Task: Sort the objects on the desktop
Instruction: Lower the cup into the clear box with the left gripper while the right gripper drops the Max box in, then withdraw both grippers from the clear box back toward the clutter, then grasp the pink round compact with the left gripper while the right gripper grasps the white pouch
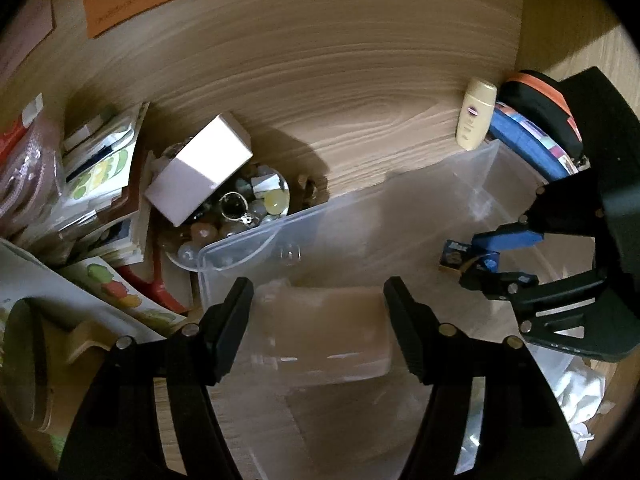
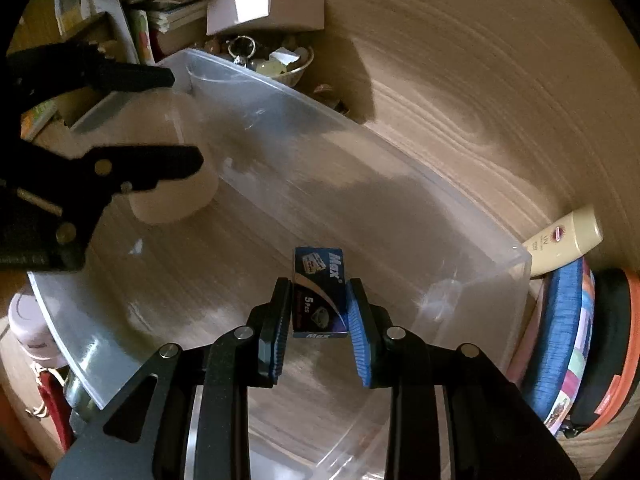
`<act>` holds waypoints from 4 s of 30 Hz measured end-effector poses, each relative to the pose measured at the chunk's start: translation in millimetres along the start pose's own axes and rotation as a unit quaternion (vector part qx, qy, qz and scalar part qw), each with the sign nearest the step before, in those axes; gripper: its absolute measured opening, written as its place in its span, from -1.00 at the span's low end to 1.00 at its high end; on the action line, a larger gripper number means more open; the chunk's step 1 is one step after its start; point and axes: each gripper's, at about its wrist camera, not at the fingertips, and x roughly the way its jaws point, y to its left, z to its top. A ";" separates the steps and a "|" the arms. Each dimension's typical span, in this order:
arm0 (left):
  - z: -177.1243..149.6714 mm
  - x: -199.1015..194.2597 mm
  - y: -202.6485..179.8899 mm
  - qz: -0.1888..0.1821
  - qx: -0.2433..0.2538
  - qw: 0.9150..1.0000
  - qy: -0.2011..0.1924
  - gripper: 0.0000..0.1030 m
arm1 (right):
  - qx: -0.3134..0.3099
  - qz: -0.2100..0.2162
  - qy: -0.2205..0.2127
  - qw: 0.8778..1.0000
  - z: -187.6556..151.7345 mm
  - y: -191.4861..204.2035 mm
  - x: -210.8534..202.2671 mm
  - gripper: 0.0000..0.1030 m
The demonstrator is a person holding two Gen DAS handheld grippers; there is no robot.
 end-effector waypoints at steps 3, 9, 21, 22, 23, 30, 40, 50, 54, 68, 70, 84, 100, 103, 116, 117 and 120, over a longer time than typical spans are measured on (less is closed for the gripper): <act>0.7 0.8 2.0 -0.006 -0.001 1.000 0.003 0.31 | -0.001 0.000 0.004 1.000 -0.4 0.0 -0.2 -0.50; 0.2 -2.2 5.7 -0.008 -0.007 1.000 -0.005 0.52 | 0.006 -0.015 0.000 1.000 -3.0 -1.0 -5.1 -0.22; 1.0 -5.7 4.7 -0.012 -0.008 1.000 -0.007 0.78 | 0.021 -0.048 -0.019 0.998 -8.5 -1.6 -21.5 0.32; 1.8 -6.9 5.0 -0.012 -0.010 1.000 -0.007 0.78 | 0.023 -0.049 -0.018 0.998 -6.7 -0.9 -21.2 0.32; 2.2 -8.9 5.3 -0.011 -0.012 1.000 -0.008 0.78 | 0.024 -0.050 -0.018 0.998 -7.2 -0.5 -23.2 0.32; 7.0 -33.2 8.8 0.001 -0.027 0.999 -0.025 0.79 | 0.030 -0.061 -0.038 0.997 3.3 -10.3 -45.7 0.38; -2.7 -94.1 3.2 0.029 -0.016 0.996 -0.077 0.86 | 0.045 -0.079 -0.083 0.992 -7.0 0.1 -96.6 0.50; -20.7 -141.6 -15.0 0.046 -0.004 0.992 -0.121 0.92 | 0.049 -0.097 -0.131 0.985 -35.2 17.9 -142.1 0.56; -31.5 -158.2 -21.7 0.050 -0.001 0.989 -0.137 0.94 | 0.052 -0.101 -0.148 0.982 -48.3 25.6 -159.1 0.57; -85.5 -189.6 -20.4 0.060 -0.035 0.987 -0.145 0.97 | 0.073 -0.099 -0.212 0.969 -99.2 45.6 -189.8 0.78; -94.0 -187.1 -18.2 0.067 -0.039 0.987 -0.138 0.97 | 0.075 -0.102 -0.222 0.967 -107.4 47.7 -191.8 0.85; -130.3 -121.8 -26.4 0.033 -0.067 0.996 -0.045 0.97 | 0.121 -0.075 -0.189 0.972 -142.1 30.8 -150.6 0.87; -126.2 -61.5 -43.8 -0.003 -0.052 0.999 0.018 0.97 | 0.112 0.039 -0.109 0.987 -127.4 17.6 -69.2 0.87; -125.1 -55.4 -42.4 -0.012 -0.054 0.998 0.027 0.97 | 0.110 0.066 -0.089 0.988 -124.6 14.8 -58.7 0.87; -127.2 -45.9 -42.3 -0.039 -0.040 0.998 0.030 0.97 | 0.068 0.077 -0.050 0.993 -111.1 26.2 -36.8 0.84; -127.7 -45.5 -41.7 -0.039 -0.039 0.998 0.029 0.97 | 0.065 0.074 -0.051 0.994 -110.9 27.9 -36.3 0.84; -129.6 -44.4 -40.8 -0.041 -0.038 0.998 0.024 0.97 | 0.061 0.070 -0.056 0.994 -110.7 31.2 -35.4 0.84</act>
